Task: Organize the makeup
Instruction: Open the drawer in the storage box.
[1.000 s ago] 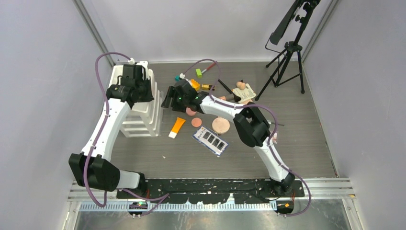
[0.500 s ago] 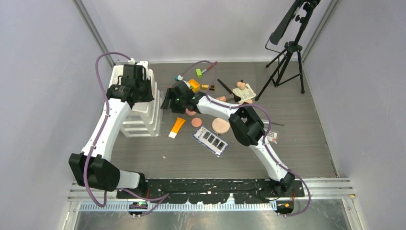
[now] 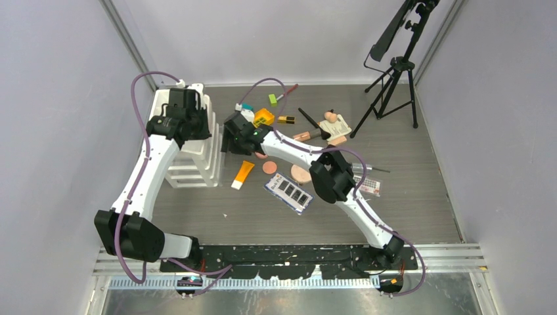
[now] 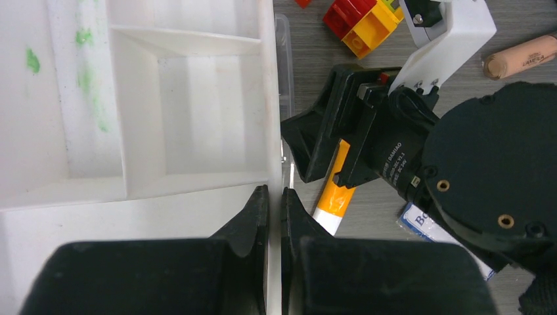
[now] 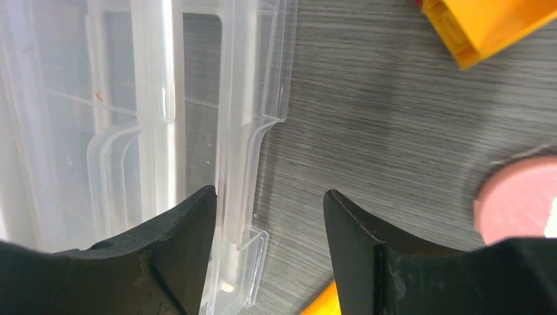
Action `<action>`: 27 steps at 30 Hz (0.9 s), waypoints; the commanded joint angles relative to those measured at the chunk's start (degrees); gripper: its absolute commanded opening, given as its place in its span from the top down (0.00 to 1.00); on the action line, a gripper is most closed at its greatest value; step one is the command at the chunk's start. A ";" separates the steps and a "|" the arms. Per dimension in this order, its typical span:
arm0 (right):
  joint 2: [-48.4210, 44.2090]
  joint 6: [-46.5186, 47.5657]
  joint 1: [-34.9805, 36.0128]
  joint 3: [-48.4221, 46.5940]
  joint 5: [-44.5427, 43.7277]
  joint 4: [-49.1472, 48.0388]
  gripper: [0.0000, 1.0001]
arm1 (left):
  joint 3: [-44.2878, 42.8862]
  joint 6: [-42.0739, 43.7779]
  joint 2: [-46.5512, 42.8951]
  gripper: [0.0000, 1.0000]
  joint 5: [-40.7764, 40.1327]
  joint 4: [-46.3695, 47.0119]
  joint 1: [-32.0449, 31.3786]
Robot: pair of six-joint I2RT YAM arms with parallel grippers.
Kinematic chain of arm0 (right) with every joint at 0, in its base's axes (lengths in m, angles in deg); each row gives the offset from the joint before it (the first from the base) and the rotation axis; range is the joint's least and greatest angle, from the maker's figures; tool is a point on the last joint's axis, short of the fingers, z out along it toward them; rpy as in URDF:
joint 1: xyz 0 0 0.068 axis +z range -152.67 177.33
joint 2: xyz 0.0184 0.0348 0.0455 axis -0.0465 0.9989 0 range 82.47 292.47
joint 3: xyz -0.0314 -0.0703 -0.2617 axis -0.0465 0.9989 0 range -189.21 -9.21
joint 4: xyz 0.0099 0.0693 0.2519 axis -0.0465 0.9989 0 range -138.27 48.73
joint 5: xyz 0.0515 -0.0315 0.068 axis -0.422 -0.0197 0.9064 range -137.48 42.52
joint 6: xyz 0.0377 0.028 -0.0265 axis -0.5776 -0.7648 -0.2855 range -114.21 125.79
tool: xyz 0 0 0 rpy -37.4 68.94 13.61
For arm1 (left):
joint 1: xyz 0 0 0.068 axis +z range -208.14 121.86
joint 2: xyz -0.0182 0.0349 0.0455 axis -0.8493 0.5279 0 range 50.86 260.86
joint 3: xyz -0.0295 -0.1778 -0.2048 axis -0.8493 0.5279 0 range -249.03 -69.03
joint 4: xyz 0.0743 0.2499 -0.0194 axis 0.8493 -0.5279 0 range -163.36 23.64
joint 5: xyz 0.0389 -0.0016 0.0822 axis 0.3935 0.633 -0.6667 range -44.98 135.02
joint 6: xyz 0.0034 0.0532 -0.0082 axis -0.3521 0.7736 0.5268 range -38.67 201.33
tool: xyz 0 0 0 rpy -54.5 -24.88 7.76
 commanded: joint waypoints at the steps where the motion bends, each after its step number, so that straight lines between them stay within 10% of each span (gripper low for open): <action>1: 0.12 4.03 0.60 -4.03 -10.60 9.42 0.35 | -0.93 0.96 -0.31 1.00 0.14 3.25 -0.24; 27: -11.74 6.54 -1.49 9.45 -22.40 15.07 0.40 | -0.83 1.40 -0.66 1.00 -0.92 2.95 -0.26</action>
